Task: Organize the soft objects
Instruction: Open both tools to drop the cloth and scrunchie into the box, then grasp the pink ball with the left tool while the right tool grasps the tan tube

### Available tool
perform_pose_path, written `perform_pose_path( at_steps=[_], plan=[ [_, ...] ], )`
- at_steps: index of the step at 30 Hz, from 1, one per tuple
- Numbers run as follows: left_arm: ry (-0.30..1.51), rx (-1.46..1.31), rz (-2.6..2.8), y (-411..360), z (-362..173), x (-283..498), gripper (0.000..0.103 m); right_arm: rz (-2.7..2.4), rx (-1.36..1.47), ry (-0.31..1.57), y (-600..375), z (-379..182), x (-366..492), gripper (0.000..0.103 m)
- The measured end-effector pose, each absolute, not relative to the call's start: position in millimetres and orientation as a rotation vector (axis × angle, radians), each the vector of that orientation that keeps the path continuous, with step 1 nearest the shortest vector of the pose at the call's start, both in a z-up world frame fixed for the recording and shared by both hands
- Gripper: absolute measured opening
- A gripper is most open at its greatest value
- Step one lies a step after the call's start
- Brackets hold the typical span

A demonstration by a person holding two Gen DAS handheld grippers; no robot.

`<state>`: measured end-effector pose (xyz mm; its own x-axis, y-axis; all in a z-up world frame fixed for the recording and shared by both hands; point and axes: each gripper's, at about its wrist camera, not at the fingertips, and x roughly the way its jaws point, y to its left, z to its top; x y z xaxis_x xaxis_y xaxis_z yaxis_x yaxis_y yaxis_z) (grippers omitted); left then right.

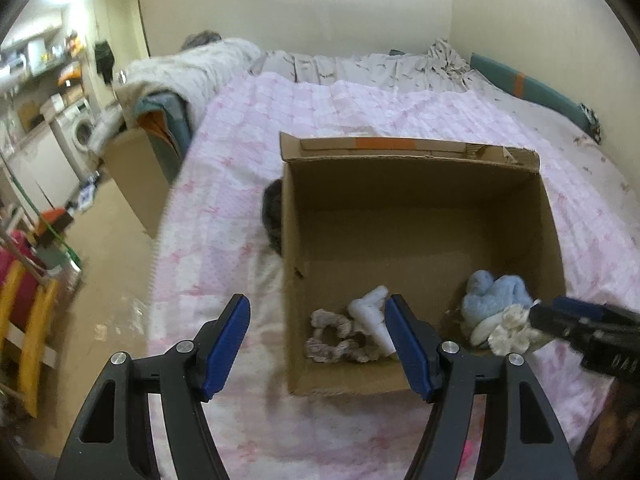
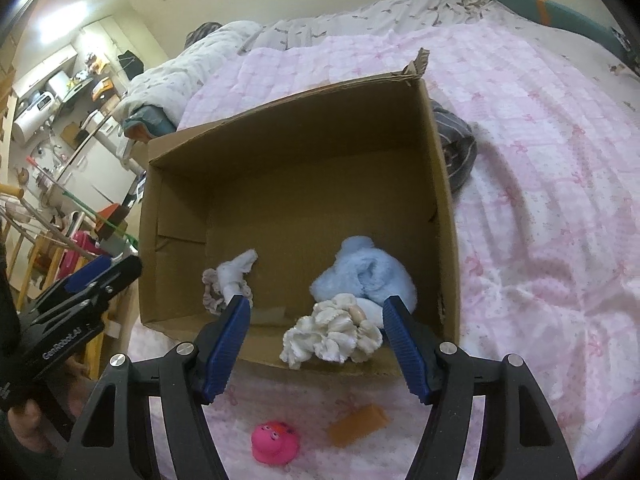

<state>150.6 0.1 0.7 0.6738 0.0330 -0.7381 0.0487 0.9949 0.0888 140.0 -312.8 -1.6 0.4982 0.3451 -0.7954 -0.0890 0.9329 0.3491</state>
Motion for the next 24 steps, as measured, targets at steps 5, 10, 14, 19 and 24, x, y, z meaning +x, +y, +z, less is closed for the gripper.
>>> perform_pose_path(
  at_steps=[5, 10, 14, 19, 24],
  plan=[
    [0.84, 0.116, 0.009, 2.0, 0.9, 135.0, 0.067, 0.249, 0.283, 1.017, -321.3, 2.7, 128.9, 0.073],
    [0.873, 0.092, 0.017, 2.4, -4.6, 119.7, 0.067, 0.231, 0.289, 1.021, -329.4, 7.5, 116.5, 0.073],
    [0.936, 0.096, -0.006, -4.3, -16.3, 111.7, 0.067, 0.269, 0.314, 1.079, -332.7, 0.5, 107.7, 0.073],
    [1.036, 0.043, -0.067, -14.8, -34.8, 107.3, 0.067, 0.269, 0.335, 1.133, -336.2, -6.2, 95.3, 0.073],
    [1.113, 0.027, -0.117, -27.0, -55.4, 99.5, 0.067, 0.205, 0.342, 1.187, -344.3, -17.8, 90.9, 0.073]
  ],
)
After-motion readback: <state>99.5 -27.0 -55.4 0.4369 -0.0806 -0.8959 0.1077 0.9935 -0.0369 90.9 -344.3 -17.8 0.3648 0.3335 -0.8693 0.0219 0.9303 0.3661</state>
